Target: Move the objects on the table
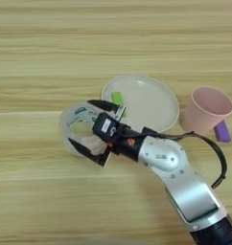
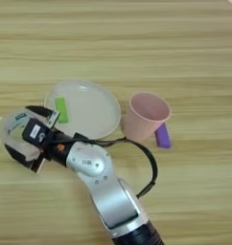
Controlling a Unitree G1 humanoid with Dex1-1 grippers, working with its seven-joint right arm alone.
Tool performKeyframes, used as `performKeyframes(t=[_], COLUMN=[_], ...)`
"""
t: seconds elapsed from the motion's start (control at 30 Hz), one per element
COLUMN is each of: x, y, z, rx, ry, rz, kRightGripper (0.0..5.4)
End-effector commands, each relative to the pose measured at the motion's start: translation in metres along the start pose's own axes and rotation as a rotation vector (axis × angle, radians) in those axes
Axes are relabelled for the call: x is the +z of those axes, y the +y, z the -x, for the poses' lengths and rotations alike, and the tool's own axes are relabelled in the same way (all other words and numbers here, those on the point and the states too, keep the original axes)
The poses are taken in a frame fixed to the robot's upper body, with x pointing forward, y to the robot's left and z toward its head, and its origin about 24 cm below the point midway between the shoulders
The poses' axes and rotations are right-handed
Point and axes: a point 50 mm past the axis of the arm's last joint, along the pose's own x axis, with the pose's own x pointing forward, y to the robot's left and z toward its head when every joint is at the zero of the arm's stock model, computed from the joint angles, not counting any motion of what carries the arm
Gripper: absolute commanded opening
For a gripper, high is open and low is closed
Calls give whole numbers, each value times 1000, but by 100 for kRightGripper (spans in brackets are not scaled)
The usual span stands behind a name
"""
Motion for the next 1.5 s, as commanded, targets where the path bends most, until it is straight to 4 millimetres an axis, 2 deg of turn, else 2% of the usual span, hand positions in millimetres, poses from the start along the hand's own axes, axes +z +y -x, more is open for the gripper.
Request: performKeyframes(t=[0.03, 0.2, 0.33, 0.53, 0.67, 0.83, 0.93, 1.0, 1.07, 1.23, 1.37, 1.5], x=[35, 44, 43, 23, -3, -26, -29, -33, -37, -43, -55, -67], y=[-37, -67, -78, -80, -78, -83, -92, -91, -88, -79, -67, -65], z=[3, 17, 25, 21, 11, 5, 7, 6, 4, -1, -7, -10], rx=[-231, -448, -551, -582, -561, -571, -605, -596, -574, -538, -498, -497], ry=[-163, -186, -124, 15, 145, 221, 207, 183, 180, 196, 239, 277], rz=[-16, -3, 171, 313, 349, 235, 49, -122, -220, -326, -414, -445], kRightGripper=[536, 536, 536, 536, 536, 536, 536, 536, 536, 536, 536, 536])
